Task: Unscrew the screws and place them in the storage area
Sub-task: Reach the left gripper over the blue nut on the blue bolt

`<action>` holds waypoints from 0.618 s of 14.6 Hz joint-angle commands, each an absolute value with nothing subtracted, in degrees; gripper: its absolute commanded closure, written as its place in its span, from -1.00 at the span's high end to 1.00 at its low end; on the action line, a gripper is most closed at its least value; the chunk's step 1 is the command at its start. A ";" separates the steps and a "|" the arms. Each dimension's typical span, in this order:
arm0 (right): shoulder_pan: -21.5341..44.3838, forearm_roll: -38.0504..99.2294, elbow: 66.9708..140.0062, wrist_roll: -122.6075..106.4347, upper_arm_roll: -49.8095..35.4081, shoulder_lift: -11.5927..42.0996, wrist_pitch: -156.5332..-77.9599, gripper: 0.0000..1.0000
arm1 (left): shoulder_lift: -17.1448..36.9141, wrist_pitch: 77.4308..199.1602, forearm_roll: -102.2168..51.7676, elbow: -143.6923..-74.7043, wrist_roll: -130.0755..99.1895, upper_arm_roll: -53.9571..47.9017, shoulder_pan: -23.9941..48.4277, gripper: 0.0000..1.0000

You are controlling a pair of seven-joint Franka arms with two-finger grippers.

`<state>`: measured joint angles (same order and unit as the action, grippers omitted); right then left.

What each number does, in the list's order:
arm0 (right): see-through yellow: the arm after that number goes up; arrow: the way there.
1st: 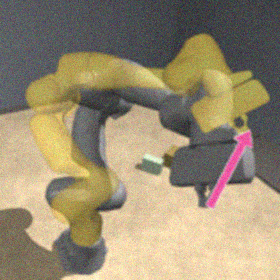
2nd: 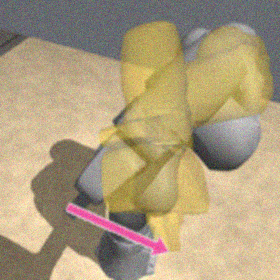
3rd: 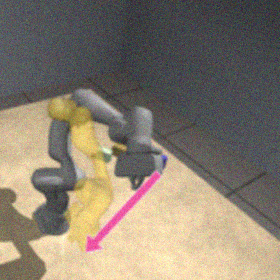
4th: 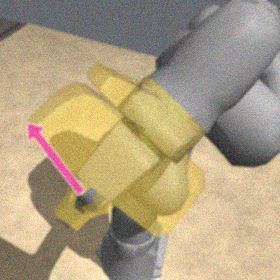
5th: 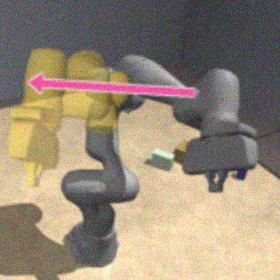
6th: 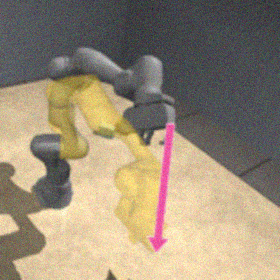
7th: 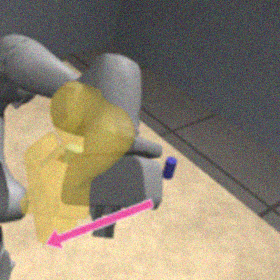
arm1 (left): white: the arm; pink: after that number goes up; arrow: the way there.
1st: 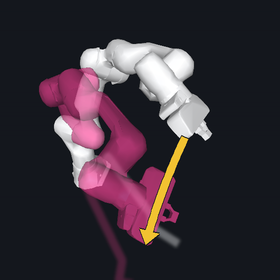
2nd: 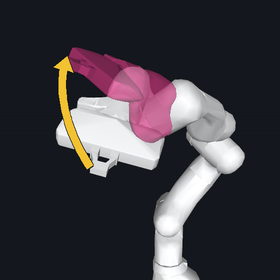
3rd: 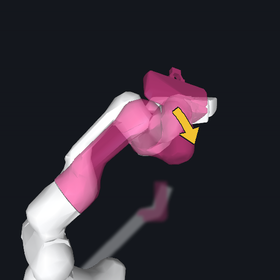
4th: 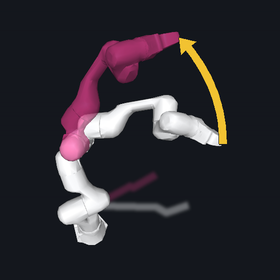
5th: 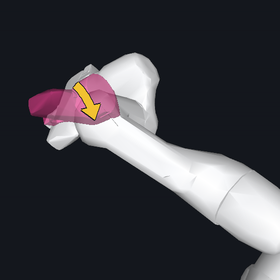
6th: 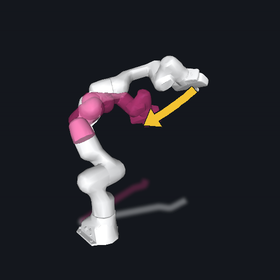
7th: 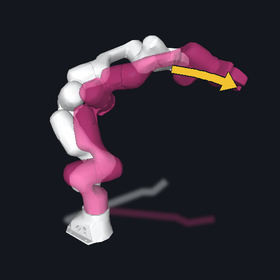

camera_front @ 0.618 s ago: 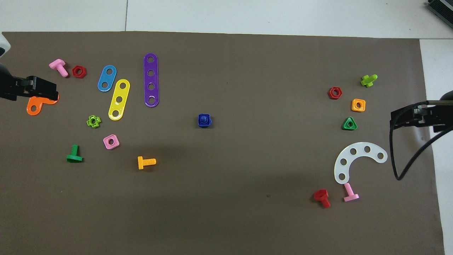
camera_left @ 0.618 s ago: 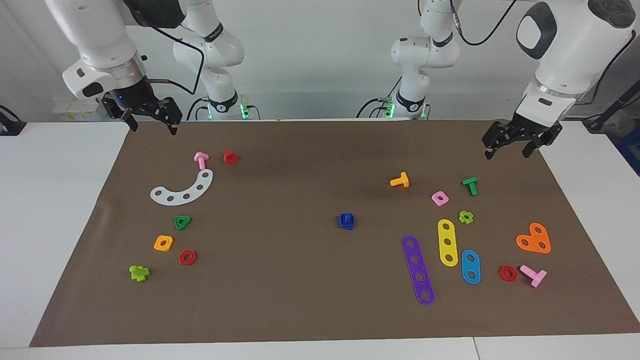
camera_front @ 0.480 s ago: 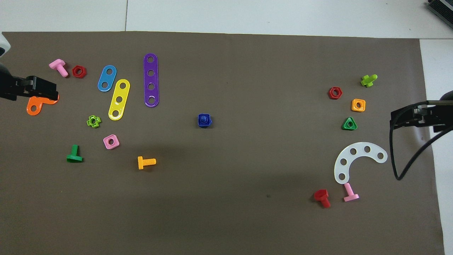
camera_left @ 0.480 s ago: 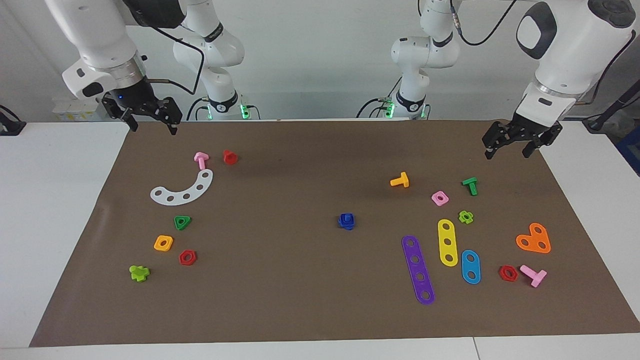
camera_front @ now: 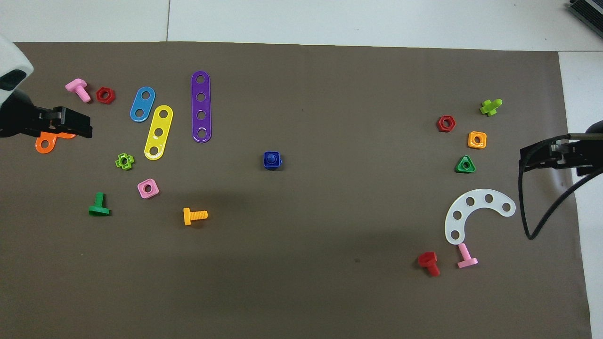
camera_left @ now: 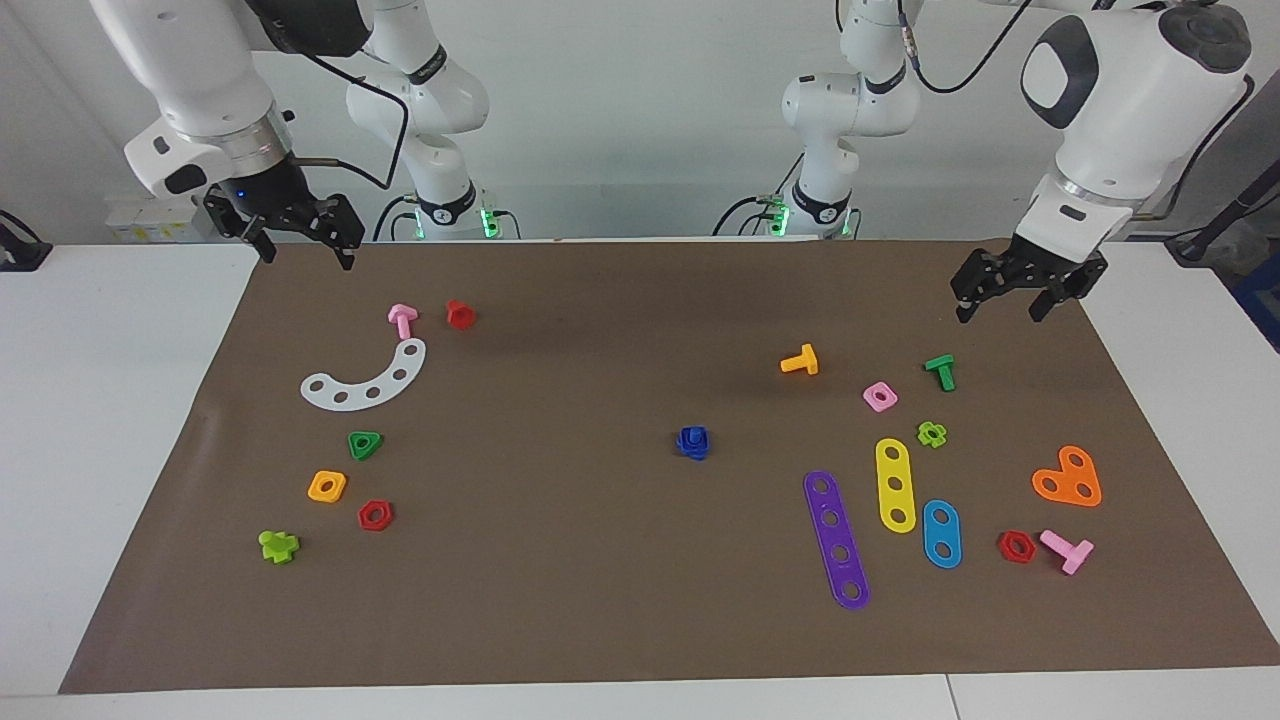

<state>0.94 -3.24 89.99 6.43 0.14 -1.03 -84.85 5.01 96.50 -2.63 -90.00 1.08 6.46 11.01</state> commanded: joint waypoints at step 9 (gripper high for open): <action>0.26 -2.02 91.58 6.24 -0.26 -2.37 -86.04 1.00 | 18.79 122.40 -7.03 -94.75 -21.95 7.12 29.96 0.87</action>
